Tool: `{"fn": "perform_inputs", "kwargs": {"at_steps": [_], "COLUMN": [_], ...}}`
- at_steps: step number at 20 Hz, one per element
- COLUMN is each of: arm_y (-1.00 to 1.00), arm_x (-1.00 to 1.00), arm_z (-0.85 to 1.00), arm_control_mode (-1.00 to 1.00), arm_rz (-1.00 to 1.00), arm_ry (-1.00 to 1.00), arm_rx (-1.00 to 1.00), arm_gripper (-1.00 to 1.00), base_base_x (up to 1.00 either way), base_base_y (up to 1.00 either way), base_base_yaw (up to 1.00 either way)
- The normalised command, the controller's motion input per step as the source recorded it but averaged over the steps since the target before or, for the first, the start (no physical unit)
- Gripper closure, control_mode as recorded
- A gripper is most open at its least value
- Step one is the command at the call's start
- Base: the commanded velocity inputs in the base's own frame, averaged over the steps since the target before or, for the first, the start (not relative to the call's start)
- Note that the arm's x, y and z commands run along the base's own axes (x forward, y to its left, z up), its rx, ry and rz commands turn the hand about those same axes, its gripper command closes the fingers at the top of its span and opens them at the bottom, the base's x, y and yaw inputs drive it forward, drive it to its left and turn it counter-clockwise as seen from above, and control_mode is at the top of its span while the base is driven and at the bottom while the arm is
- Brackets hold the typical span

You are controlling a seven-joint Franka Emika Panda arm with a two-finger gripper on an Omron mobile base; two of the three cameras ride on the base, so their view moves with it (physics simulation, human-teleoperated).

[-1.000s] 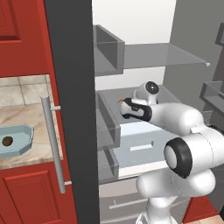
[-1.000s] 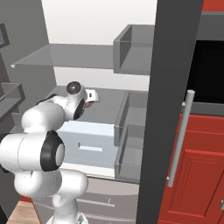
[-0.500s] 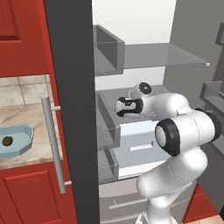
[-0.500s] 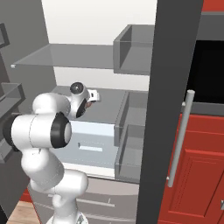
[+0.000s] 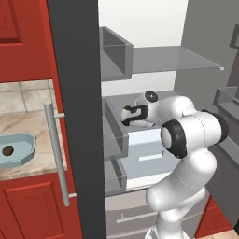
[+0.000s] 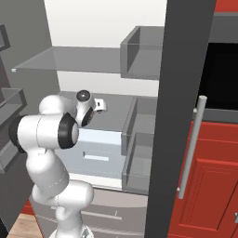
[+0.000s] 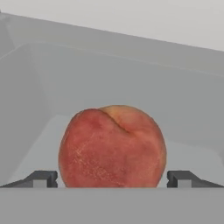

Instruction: Pick the kiwi and peach from the fridge and place them inside the tupperware on the counter.

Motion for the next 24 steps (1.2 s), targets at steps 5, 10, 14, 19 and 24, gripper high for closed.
{"fn": "perform_inputs", "kwargs": {"at_steps": [5, 10, 14, 19, 24], "arm_y": [0.10, 0.06, 0.01, -0.02, -0.46], "arm_x": [0.25, 0.15, 0.01, -0.33, -1.00], "arm_z": [-0.15, -0.29, -0.52, -0.61, 0.01], "arm_control_mode": [-1.00, -1.00, -1.00, -1.00, -1.00], "arm_rz": [0.00, 0.00, 0.00, -0.03, -0.07], "arm_ry": [0.01, 0.01, 0.07, 0.14, -0.15], "arm_rx": [0.00, 0.00, 0.00, 0.00, 0.00], "arm_gripper": [-1.00, -1.00, 1.00, 1.00, 1.00], "base_base_x": [0.00, 0.00, 0.00, 0.00, 0.00], "base_base_y": [0.00, 0.00, 0.00, 0.00, 0.00], "base_base_yaw": [0.00, 0.00, 0.00, 0.00, 0.00]}}
